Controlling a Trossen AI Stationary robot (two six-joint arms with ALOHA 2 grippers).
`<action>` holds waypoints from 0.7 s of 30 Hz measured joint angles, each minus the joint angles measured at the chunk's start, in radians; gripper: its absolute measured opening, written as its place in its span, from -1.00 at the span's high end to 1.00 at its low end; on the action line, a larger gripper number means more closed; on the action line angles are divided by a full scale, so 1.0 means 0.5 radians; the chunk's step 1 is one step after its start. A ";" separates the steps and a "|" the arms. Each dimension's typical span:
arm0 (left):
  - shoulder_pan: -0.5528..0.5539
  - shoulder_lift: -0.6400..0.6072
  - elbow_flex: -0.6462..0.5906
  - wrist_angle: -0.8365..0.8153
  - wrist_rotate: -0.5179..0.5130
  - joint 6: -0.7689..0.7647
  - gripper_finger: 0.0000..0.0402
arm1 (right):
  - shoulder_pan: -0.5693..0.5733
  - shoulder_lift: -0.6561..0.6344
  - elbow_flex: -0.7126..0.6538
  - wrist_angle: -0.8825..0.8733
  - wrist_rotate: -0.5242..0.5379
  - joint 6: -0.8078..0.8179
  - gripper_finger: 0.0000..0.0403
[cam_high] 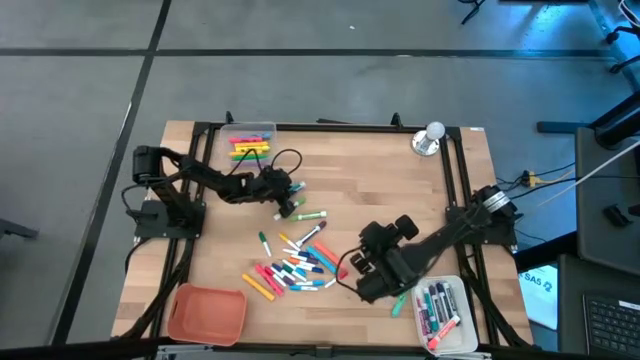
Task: Pick & Place Markers
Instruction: Put the middle center pitch blue pen into the white bin
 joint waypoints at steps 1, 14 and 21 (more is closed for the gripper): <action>-0.002 -0.028 0.001 0.021 0.037 -0.001 0.70 | -0.014 -0.001 -0.049 0.011 -0.069 -0.021 0.07; -0.180 -0.319 0.005 0.300 0.351 -0.033 0.70 | -0.309 -0.452 -1.207 2.300 0.127 -0.776 0.13; -0.346 -0.320 0.005 0.668 0.467 -0.033 0.70 | -0.580 -0.399 -1.763 4.451 -0.079 -1.542 0.13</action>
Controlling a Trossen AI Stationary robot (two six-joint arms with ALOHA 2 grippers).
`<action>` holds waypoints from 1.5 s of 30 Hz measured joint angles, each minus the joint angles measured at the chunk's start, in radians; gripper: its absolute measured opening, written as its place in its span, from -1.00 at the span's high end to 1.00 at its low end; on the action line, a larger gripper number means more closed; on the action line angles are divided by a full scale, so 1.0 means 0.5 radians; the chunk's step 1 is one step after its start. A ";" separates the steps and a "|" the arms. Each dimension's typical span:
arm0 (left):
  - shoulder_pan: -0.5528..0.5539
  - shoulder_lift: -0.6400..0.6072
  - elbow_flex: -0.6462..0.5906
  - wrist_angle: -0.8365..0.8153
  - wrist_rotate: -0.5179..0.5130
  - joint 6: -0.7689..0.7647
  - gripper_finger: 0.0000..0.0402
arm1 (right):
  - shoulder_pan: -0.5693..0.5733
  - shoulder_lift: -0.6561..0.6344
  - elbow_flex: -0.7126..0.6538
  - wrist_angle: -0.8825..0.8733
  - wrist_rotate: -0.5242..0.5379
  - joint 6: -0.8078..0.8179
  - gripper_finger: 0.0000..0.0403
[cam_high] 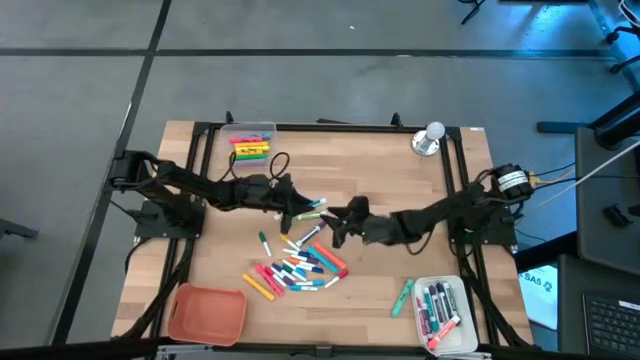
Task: Pick & Place Markers
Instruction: Put the middle center pitch blue pen into the white bin
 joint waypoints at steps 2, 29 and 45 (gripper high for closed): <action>-0.031 -0.001 0.000 0.041 -0.007 0.004 0.70 | -0.027 0.051 -0.078 0.303 -0.037 -0.117 0.11; -0.118 -0.003 -0.087 0.334 0.023 0.084 0.68 | 0.015 0.485 0.273 0.685 0.287 -0.697 0.34; -0.136 0.005 -0.087 0.404 0.081 0.086 0.68 | 0.005 0.477 0.278 0.937 0.444 -0.672 0.04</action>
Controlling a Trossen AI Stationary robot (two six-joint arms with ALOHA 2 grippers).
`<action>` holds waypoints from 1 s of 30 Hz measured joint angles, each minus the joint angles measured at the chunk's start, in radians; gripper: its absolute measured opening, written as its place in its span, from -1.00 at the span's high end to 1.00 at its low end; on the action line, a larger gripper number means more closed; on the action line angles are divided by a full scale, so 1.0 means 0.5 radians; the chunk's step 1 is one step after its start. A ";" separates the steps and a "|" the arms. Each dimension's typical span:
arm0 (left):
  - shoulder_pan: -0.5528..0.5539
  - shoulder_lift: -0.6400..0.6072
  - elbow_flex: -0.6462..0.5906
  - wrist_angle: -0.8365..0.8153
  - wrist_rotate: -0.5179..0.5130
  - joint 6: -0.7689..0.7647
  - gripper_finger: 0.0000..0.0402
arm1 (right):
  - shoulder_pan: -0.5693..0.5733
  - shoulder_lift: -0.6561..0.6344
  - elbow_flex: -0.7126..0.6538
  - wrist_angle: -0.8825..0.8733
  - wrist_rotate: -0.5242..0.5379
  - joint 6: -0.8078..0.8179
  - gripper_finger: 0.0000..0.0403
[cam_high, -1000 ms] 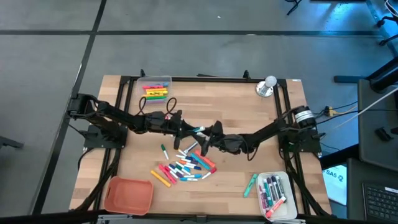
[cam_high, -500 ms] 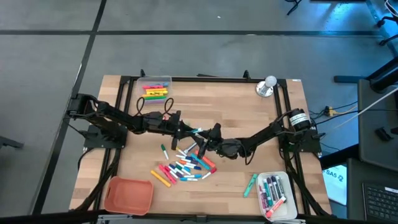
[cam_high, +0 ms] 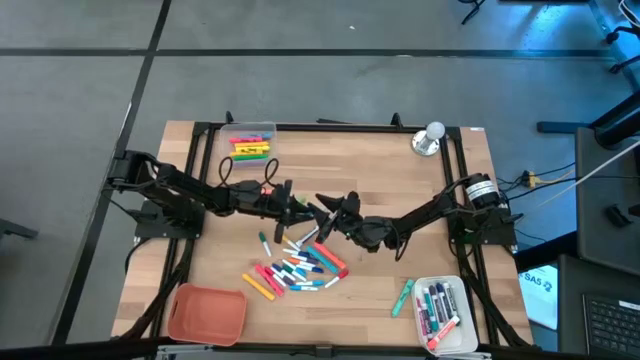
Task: Pick & Place Markers
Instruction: Put the middle center pitch blue pen into the white bin
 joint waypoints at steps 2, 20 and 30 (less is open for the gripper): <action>-0.013 0.000 0.000 0.020 -0.006 0.002 0.68 | 0.000 0.000 0.000 0.006 -0.024 0.038 0.13; -0.016 -0.001 0.000 0.009 -0.030 -0.046 0.48 | 0.002 -0.119 0.042 -0.314 -0.138 -0.240 0.72; 0.050 -0.038 -0.001 -0.578 -0.007 0.083 0.17 | 0.036 -0.544 0.812 -3.318 -0.304 0.607 0.72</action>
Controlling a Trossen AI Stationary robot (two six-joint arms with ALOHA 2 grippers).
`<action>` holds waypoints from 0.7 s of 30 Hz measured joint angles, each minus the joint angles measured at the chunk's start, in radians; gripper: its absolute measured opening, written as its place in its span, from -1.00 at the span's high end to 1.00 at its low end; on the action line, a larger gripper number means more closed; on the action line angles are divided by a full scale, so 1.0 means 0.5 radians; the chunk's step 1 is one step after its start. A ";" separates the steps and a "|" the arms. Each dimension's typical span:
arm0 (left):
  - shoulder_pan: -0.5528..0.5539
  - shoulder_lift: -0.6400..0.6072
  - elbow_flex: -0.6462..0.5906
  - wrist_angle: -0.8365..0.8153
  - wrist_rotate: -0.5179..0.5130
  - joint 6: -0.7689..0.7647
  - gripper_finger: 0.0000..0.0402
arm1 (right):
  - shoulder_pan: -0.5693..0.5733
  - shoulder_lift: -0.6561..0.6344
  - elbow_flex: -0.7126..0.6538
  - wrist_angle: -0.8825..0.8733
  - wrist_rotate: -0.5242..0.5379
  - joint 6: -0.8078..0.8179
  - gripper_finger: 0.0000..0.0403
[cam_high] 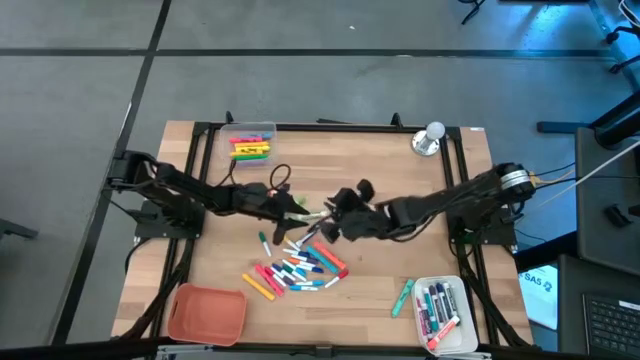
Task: Pick & Place Markers
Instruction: Put the middle center pitch blue pen into the white bin
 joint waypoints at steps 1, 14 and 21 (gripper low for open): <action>0.018 -0.015 0.000 -0.090 -0.004 0.031 0.16 | 0.021 0.003 0.083 -0.242 -0.069 0.081 0.72; 0.215 -0.438 -0.001 -1.211 -0.515 0.164 0.15 | 0.318 0.005 0.327 -1.643 -0.896 1.080 0.72; 0.360 -0.479 -0.001 -1.399 -0.508 0.160 0.15 | 0.444 0.005 0.327 -1.723 -0.954 1.355 0.72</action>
